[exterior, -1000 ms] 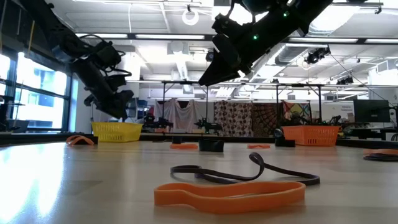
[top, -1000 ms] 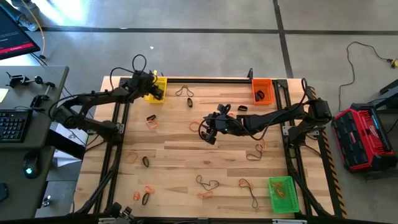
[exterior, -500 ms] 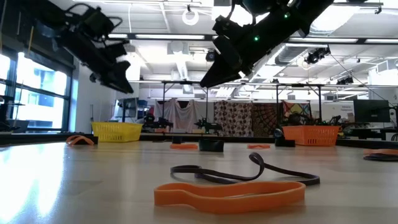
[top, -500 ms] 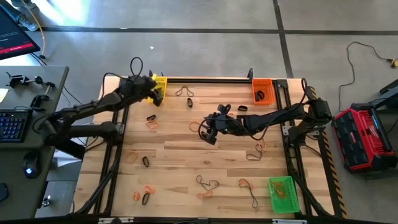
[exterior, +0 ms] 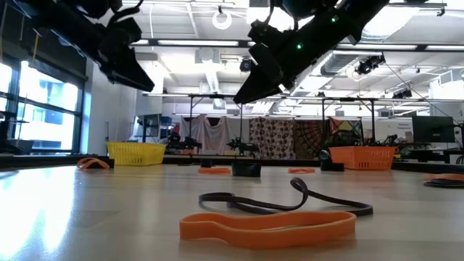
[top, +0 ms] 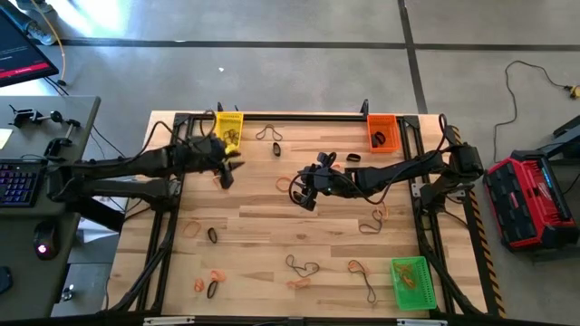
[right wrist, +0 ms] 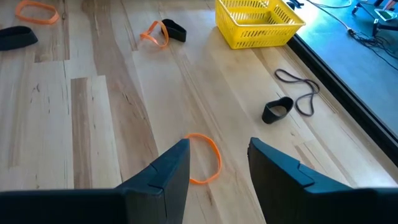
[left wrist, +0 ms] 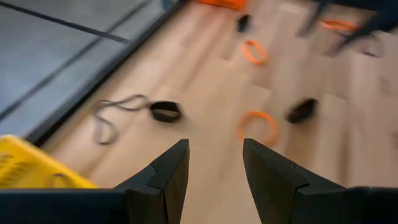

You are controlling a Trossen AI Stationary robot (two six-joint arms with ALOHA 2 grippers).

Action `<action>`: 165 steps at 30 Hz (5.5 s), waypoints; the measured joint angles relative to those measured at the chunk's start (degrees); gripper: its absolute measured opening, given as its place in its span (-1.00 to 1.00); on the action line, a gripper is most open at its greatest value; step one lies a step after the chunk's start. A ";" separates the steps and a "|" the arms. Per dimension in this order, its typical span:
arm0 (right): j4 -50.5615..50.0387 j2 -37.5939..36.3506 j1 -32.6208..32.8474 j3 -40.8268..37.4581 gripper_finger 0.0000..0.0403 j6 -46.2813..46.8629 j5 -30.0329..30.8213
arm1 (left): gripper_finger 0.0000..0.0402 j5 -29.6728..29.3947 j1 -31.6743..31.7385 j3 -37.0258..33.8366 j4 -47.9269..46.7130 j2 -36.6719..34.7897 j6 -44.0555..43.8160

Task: Sort rubber bands into baskets
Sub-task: Put the orange rubber band into the green bin

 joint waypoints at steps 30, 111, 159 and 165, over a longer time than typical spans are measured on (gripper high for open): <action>0.04 0.07 -0.26 -0.02 -0.25 0.17 0.00 | -0.28 2.50 -42.16 0.00 -9.21 0.23 -12.82; 6.14 0.09 2.44 -0.04 -0.25 -3.63 -6.40 | -1.00 -17.28 -47.66 13.70 -16.55 33.20 -28.36; 5.20 0.09 9.14 -0.04 -0.56 -6.45 9.03 | -1.00 -7.69 -20.24 13.70 29.12 33.18 -21.90; 5.20 0.09 9.14 -0.04 -0.97 -7.11 9.03 | -0.98 -7.48 -20.24 13.70 28.65 33.18 -20.41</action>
